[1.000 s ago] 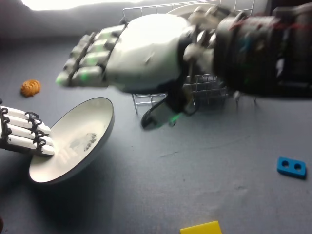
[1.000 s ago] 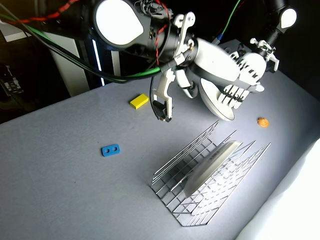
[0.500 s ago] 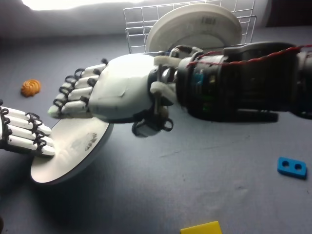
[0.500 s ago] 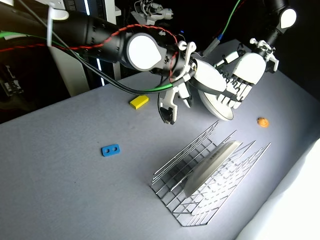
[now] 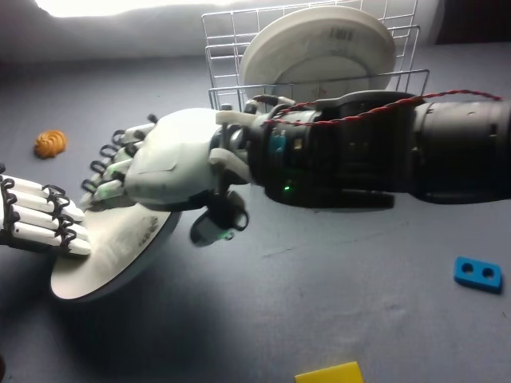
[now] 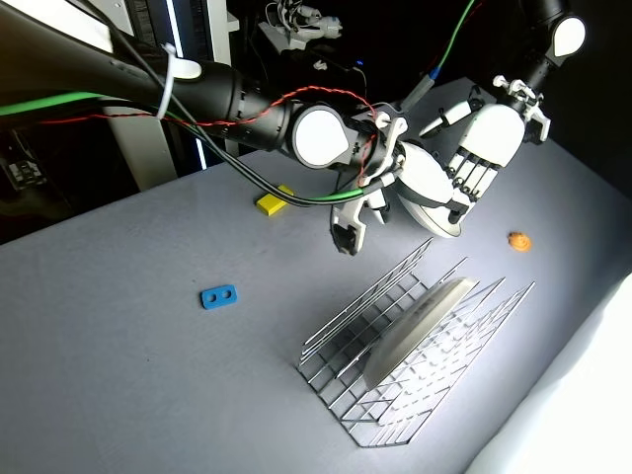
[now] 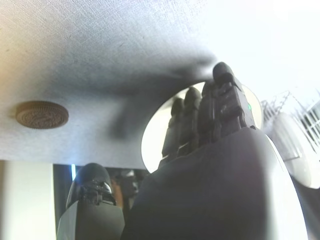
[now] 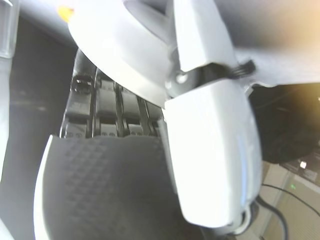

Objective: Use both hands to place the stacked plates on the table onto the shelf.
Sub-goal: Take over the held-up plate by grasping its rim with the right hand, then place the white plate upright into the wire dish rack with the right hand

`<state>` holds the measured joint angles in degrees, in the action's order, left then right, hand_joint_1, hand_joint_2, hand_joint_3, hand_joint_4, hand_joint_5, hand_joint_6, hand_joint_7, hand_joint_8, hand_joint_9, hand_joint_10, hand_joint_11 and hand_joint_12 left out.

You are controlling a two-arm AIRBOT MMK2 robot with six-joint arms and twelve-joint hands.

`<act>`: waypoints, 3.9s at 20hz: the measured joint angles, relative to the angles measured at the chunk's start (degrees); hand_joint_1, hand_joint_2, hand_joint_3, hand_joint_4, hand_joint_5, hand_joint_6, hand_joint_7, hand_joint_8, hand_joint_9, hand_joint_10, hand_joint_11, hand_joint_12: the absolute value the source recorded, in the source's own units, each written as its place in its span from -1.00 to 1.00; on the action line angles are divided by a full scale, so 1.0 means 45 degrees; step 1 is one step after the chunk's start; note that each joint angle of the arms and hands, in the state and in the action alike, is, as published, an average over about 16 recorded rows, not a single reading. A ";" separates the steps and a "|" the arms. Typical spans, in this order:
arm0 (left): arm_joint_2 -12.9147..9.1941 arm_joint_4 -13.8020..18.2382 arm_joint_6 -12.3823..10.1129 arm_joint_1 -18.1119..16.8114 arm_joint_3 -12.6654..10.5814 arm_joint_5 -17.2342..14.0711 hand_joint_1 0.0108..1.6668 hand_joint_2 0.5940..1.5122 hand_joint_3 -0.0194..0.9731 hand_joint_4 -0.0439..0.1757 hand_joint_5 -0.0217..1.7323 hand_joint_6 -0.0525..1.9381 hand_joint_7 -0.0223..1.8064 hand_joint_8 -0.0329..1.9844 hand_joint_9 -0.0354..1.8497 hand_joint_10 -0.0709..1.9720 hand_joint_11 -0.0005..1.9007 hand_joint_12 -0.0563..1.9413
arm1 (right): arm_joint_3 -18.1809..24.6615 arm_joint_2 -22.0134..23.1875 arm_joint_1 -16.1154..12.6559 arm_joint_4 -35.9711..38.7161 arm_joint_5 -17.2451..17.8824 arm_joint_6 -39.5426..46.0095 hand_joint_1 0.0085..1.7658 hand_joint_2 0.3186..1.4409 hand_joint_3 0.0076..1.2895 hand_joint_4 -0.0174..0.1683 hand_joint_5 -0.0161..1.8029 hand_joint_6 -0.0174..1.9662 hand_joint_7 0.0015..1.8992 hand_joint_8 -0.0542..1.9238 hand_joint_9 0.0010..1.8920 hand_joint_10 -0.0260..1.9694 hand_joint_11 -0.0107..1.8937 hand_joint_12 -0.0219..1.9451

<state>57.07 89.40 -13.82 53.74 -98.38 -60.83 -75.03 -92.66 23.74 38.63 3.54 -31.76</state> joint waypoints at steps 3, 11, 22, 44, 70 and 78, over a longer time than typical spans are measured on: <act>0.0013 0.0003 -0.0001 -0.0002 -0.0001 -0.0013 -0.99 0.07 -0.93 -0.60 -0.87 -0.95 -0.88 -0.98 -0.91 -0.96 -0.98 -0.68 | -0.0331 -0.0333 0.0090 -0.0081 0.0091 -0.0027 0.51 0.21 -0.99 -0.79 -0.63 -0.93 -0.67 -0.92 -0.68 -0.90 -0.92 0.16; 0.0054 0.0045 -0.0006 -0.0030 -0.0001 -0.0038 -0.99 0.08 -0.93 -0.62 -0.87 -0.96 -0.88 -0.98 -0.91 -0.96 -0.98 -0.68 | -0.0696 -0.0698 0.0227 -0.0130 0.0589 -0.0141 0.43 0.27 -0.99 -0.84 -0.30 -0.64 -0.29 -0.68 -0.31 -0.58 -0.54 0.35; 0.0005 0.0481 -0.0139 -0.1180 -0.0020 -0.0082 -0.99 0.07 -0.93 -0.61 -0.87 -0.95 -0.86 -0.97 -0.88 -0.94 -0.98 -0.70 | -0.0751 -0.0622 0.0170 -0.0143 0.0956 -0.0236 0.41 0.21 -0.99 -0.86 -0.15 -0.21 -0.12 -0.18 -0.07 -0.06 -0.08 0.34; -0.0379 0.0914 -0.0902 -0.4171 -0.0635 -0.0203 -0.99 0.09 -0.93 -0.55 -0.88 -0.93 -0.88 -0.97 -0.87 -0.92 -0.98 -0.73 | 0.3720 0.3375 -0.1478 -0.2228 -0.0483 -0.0071 0.43 0.24 -0.99 -0.62 -0.02 0.10 0.00 0.06 0.07 -0.14 -0.11 0.37; -0.0512 0.1069 -0.0914 -0.4265 -0.0559 -0.0251 -0.99 0.07 -0.93 -0.53 -0.88 -0.93 -0.87 -0.97 -0.86 -0.92 -0.98 -0.72 | 0.4897 0.7216 -0.3706 -0.1219 -0.0458 0.7962 0.46 0.25 -0.99 -0.56 -0.01 0.14 0.00 0.09 0.08 -0.23 -0.11 0.38; -0.0512 0.1067 -0.0916 -0.4232 -0.0552 -0.0251 -0.99 0.07 -0.93 -0.53 -0.88 -0.93 -0.86 -0.97 -0.85 -0.92 -0.98 -0.69 | 0.3908 0.7218 -0.3808 -0.2662 -0.1083 0.7968 0.46 0.25 -0.99 -0.57 -0.02 0.15 0.01 0.09 0.10 -0.28 -0.11 0.38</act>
<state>54.76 94.20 -17.94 34.69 -100.86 -61.96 -57.45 -60.18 6.61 26.65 -1.33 4.10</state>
